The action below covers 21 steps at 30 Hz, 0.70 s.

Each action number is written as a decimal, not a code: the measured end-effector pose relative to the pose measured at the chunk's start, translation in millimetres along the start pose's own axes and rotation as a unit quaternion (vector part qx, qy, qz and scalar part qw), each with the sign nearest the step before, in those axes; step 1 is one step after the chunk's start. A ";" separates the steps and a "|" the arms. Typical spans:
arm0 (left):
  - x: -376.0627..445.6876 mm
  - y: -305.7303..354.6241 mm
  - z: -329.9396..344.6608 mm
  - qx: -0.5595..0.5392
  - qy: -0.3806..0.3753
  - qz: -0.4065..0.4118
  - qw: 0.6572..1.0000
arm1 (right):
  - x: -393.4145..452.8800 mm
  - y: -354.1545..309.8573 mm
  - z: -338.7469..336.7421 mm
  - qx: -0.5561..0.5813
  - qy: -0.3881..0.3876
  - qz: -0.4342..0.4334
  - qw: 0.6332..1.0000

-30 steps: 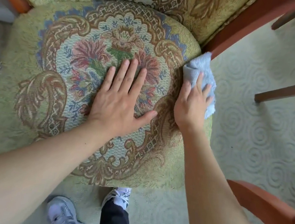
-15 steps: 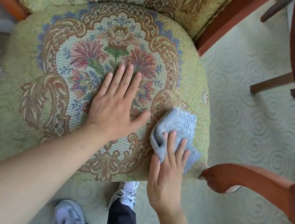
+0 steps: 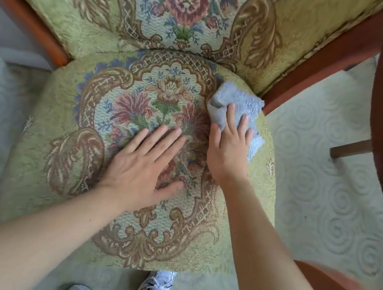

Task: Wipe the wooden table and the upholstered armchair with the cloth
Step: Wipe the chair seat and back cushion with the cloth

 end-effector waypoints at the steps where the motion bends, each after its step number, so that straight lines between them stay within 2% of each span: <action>1: 1.3 -6.8 -1.1 0.003 -0.014 -0.007 1.000 | -9.5 -1.1 -2.6 0.022 0.001 -0.004 1.000; 5: 12.2 -35.0 -14.9 0.013 -0.043 -0.079 0.996 | -53.2 -5.9 -14.2 0.145 -0.019 0.001 0.989; 8: 24.9 -53.3 -36.9 0.014 -0.044 -0.128 0.991 | -55.6 0.6 -32.4 0.228 -0.043 0.118 0.966; 11: 46.1 -65.0 -72.3 0.023 -0.019 -0.139 0.990 | -27.4 -4.0 -70.6 0.293 -0.004 0.181 0.939; 16: 81.8 -74.2 -158.6 0.024 0.041 -0.151 0.987 | 25.1 -52.0 -155.6 0.300 0.080 0.152 0.938; 21: 113.0 -83.2 -235.8 0.013 0.099 -0.163 0.982 | 53.5 -102.1 -224.9 0.376 0.123 0.151 0.906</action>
Point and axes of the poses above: each hand's wrist, its own x-axis towards the middle knuckle, its own z-axis out of the palm, y = z × x, the point moved 10 cm from there along x, towards the middle knuckle, and after that the axes turned 12 degrees about y, right-handed, at the moved point
